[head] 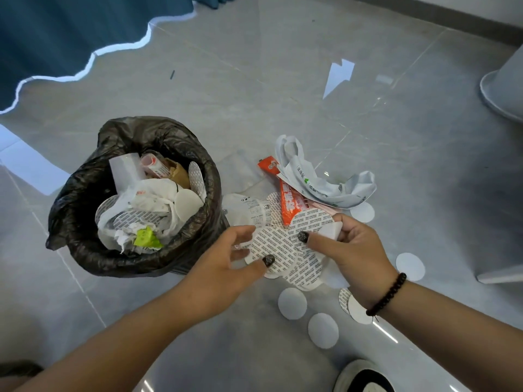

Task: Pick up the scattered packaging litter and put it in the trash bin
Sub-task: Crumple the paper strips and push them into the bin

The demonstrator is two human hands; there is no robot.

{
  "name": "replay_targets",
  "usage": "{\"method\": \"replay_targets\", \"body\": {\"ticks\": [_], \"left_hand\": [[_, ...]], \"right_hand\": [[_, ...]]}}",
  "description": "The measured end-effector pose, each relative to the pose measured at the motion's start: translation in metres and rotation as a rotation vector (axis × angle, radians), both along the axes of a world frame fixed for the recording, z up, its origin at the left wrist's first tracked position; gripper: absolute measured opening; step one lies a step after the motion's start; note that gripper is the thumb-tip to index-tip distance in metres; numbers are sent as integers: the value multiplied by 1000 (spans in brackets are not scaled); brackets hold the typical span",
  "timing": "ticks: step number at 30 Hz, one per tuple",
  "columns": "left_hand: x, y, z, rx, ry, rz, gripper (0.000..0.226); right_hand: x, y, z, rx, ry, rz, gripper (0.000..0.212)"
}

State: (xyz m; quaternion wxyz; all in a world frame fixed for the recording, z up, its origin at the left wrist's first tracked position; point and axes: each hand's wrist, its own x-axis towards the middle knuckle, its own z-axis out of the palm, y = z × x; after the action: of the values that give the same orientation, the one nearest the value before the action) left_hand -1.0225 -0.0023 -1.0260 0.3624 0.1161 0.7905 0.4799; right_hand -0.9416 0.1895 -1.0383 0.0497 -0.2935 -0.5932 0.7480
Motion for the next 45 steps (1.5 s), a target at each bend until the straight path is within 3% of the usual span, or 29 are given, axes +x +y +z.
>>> {"method": "replay_targets", "body": {"ticks": [3, 5, 10, 14, 16, 20, 22, 25, 30, 34, 40, 45], "left_hand": [[3, 1, 11, 137, -142, 62, 33], [6, 1, 18, 150, -109, 47, 24], [3, -9, 32, 161, 0, 75, 17], [-6, -20, 54, 221, 72, 199, 15], [-16, -32, 67, 252, 128, 290, 15], [-41, -61, 87, 235, 352, 430, 13], [-53, -79, 93, 216, 450, 486, 14], [-66, -106, 93, 60, 588, 469, 13], [-72, -123, 85, -140, 636, 341, 8], [-69, -127, 78, -331, 682, 216, 11], [-73, -129, 81, -367, 708, 391, 14], [-71, -137, 81, -262, 645, 488, 13]], "right_hand": [[4, -11, 9, -99, 8, 21, 42], [4, -18, 10, -169, 23, 11, 40], [-5, -28, 14, -261, 36, -30, 75], [-20, -34, 27, -307, 125, 5, 47], [-31, -38, 30, -217, 142, 41, 39], [-55, -62, 37, 144, 174, 124, 50], [-70, -78, 47, 287, 229, 165, 43], [-94, -96, 65, 429, 297, 250, 34], [-123, -111, 72, 548, 367, 331, 31], [-136, -122, 70, 506, 318, 304, 25], [-157, -136, 65, 235, 270, 198, 19], [-170, -137, 70, 275, 322, 206, 16]]}}
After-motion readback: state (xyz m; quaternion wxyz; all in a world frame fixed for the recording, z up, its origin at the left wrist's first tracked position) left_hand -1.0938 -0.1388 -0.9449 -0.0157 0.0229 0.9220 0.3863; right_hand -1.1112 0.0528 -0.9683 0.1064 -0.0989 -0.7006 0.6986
